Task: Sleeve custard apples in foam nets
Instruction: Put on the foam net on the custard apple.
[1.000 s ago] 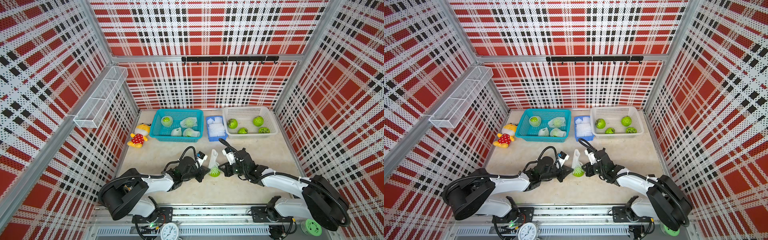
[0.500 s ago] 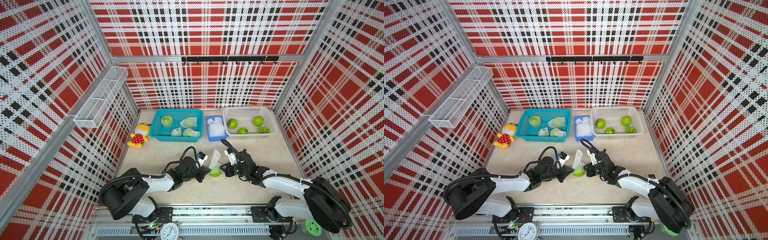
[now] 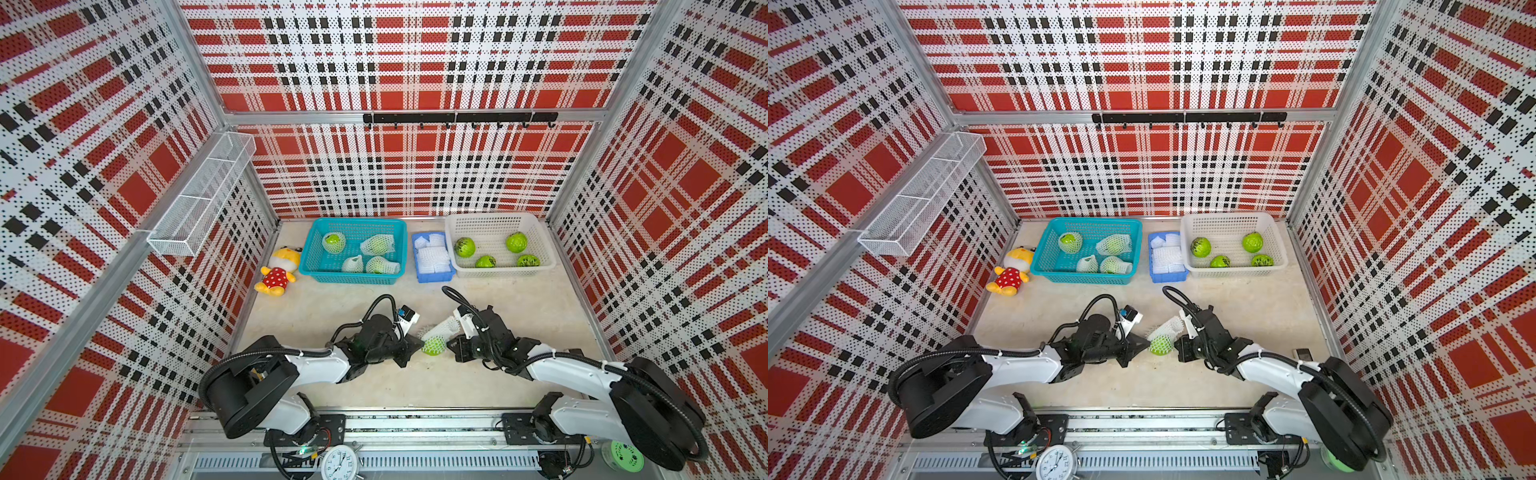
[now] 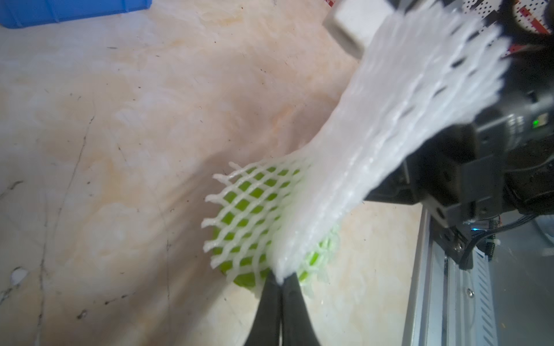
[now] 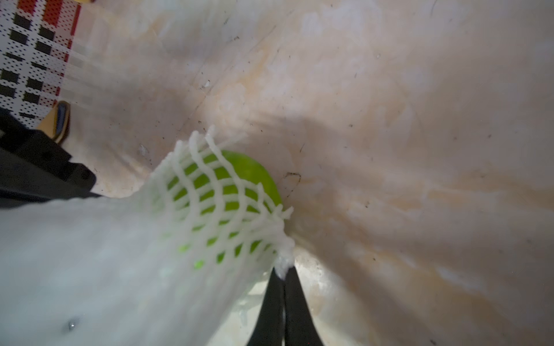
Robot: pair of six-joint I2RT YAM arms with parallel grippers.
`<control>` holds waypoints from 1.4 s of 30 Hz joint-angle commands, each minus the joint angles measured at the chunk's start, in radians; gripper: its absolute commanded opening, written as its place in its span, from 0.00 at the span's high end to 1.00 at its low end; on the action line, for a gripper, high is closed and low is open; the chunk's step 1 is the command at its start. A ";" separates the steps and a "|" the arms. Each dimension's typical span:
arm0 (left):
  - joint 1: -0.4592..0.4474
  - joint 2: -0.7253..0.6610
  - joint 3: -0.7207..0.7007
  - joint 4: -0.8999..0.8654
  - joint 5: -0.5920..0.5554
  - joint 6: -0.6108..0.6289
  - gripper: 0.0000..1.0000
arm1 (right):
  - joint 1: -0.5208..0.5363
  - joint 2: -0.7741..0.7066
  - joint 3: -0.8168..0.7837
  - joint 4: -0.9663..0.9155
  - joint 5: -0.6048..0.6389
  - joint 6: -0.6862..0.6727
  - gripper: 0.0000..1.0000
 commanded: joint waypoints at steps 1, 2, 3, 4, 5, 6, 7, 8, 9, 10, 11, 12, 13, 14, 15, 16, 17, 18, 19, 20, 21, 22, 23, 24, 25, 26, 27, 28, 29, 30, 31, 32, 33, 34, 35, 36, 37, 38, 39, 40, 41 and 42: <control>0.006 0.025 0.016 -0.017 -0.006 0.007 1.00 | 0.002 0.047 0.021 0.045 0.012 -0.007 1.00; 0.009 0.028 0.017 -0.017 -0.004 0.006 1.00 | 0.002 0.056 0.025 0.050 0.011 -0.010 1.00; 0.012 0.032 0.019 -0.017 -0.002 0.004 1.00 | 0.002 0.070 0.033 0.053 0.010 -0.015 1.00; 0.015 0.035 0.020 -0.017 0.000 0.003 1.00 | 0.002 0.080 0.039 0.053 0.011 -0.016 1.00; 0.017 0.040 0.023 -0.017 0.005 0.001 1.00 | 0.002 0.091 0.046 0.054 0.010 -0.020 1.00; 0.020 0.043 0.026 -0.016 0.010 0.002 1.00 | 0.003 0.100 0.053 0.054 0.009 -0.024 1.00; 0.020 0.049 0.028 -0.016 0.014 0.001 1.00 | 0.003 0.107 0.056 0.057 0.009 -0.027 1.00; 0.022 0.054 0.030 -0.016 0.019 0.003 1.00 | 0.002 0.112 0.059 0.056 0.008 -0.027 1.00; 0.024 0.060 0.034 -0.016 0.026 0.002 1.00 | 0.003 0.116 0.065 0.054 0.007 -0.029 1.00; 0.026 0.063 0.036 -0.016 0.032 0.002 1.00 | 0.003 0.117 0.066 0.052 0.006 -0.028 1.00; 0.028 0.068 0.037 -0.016 0.039 0.002 1.00 | 0.002 0.116 0.067 0.051 0.007 -0.028 1.00; 0.032 0.077 0.038 -0.017 0.048 0.000 1.00 | 0.003 0.116 0.067 0.050 0.007 -0.028 1.00; 0.037 0.083 0.037 -0.016 0.055 -0.003 1.00 | 0.003 0.115 0.064 0.050 0.003 -0.028 1.00; 0.043 0.094 0.037 -0.017 0.063 -0.009 1.00 | 0.003 0.113 0.063 0.050 0.001 -0.028 1.00; 0.051 0.103 0.035 -0.016 0.077 -0.018 1.00 | 0.004 0.109 0.059 0.050 -0.003 -0.027 1.00; 0.058 0.109 0.032 -0.015 0.083 -0.025 1.00 | 0.004 0.105 0.056 0.048 -0.004 -0.027 1.00; 0.061 0.113 0.027 -0.012 0.088 -0.030 1.00 | 0.005 0.100 0.052 0.046 -0.004 -0.027 1.00; 0.066 0.114 0.023 -0.011 0.087 -0.035 1.00 | 0.007 0.095 0.046 0.045 -0.001 -0.027 1.00; 0.069 0.115 0.022 -0.012 0.084 -0.038 1.00 | 0.009 0.092 0.042 0.045 -0.001 -0.026 1.00; 0.073 0.117 0.019 -0.011 0.085 -0.042 1.00 | 0.011 0.092 0.039 0.044 -0.001 -0.026 1.00; 0.078 0.123 0.019 -0.010 0.087 -0.046 1.00 | 0.012 0.095 0.038 0.044 -0.001 -0.028 1.00; 0.083 0.128 0.021 -0.010 0.086 -0.050 1.00 | 0.011 0.101 0.038 0.044 -0.001 -0.030 1.00; 0.086 0.138 0.023 -0.010 0.091 -0.054 1.00 | 0.011 0.108 0.039 0.045 -0.002 -0.030 1.00; 0.089 0.146 0.028 -0.010 0.095 -0.057 1.00 | 0.011 0.117 0.040 0.051 -0.006 -0.031 1.00; 0.090 0.155 0.033 -0.010 0.098 -0.059 1.00 | 0.013 0.125 0.042 0.055 -0.010 -0.033 1.00; 0.091 0.162 0.037 -0.010 0.106 -0.060 1.00 | 0.015 0.132 0.043 0.059 -0.010 -0.032 1.00; 0.086 0.165 0.039 -0.010 0.111 -0.060 1.00 | 0.019 0.137 0.047 0.058 -0.012 -0.031 1.00; 0.081 0.161 0.039 -0.010 0.109 -0.060 1.00 | 0.027 0.139 0.051 0.056 -0.013 -0.031 1.00; 0.076 0.156 0.037 -0.010 0.108 -0.062 1.00 | 0.036 0.136 0.052 0.054 -0.010 -0.031 1.00; 0.072 0.150 0.035 -0.015 0.106 -0.062 1.00 | 0.046 0.133 0.056 0.049 -0.007 -0.031 1.00; 0.070 0.143 0.033 -0.020 0.103 -0.060 1.00 | 0.056 0.129 0.058 0.044 -0.004 -0.033 1.00; 0.068 0.139 0.031 -0.024 0.100 -0.059 1.00 | 0.066 0.125 0.059 0.043 -0.001 -0.033 1.00; 0.068 0.136 0.028 -0.028 0.098 -0.057 1.00 | 0.073 0.122 0.061 0.041 0.003 -0.034 1.00; 0.067 0.135 0.027 -0.030 0.096 -0.057 1.00 | 0.078 0.120 0.060 0.036 0.009 -0.034 1.00; 0.067 0.136 0.026 -0.035 0.094 -0.057 1.00 | 0.081 0.119 0.060 0.034 0.014 -0.032 1.00; 0.068 0.137 0.023 -0.038 0.092 -0.056 1.00 | 0.083 0.116 0.057 0.032 0.018 -0.032 1.00; 0.069 0.138 0.021 -0.042 0.088 -0.056 1.00 | 0.084 0.111 0.053 0.033 0.023 -0.028 1.00; 0.071 0.141 0.021 -0.050 0.081 -0.056 1.00 | 0.084 0.106 0.048 0.034 0.030 -0.026 1.00; 0.074 0.145 0.020 -0.056 0.079 -0.056 1.00 | 0.084 0.099 0.043 0.036 0.037 -0.022 1.00; 0.076 0.151 0.021 -0.055 0.078 -0.057 1.00 | 0.084 0.098 0.043 0.036 0.040 -0.021 1.00; 0.080 0.157 0.023 -0.055 0.079 -0.060 1.00 | 0.085 0.101 0.042 0.036 0.044 -0.026 1.00; 0.082 0.167 0.028 -0.057 0.081 -0.060 1.00 | 0.085 0.108 0.045 0.036 0.048 -0.027 1.00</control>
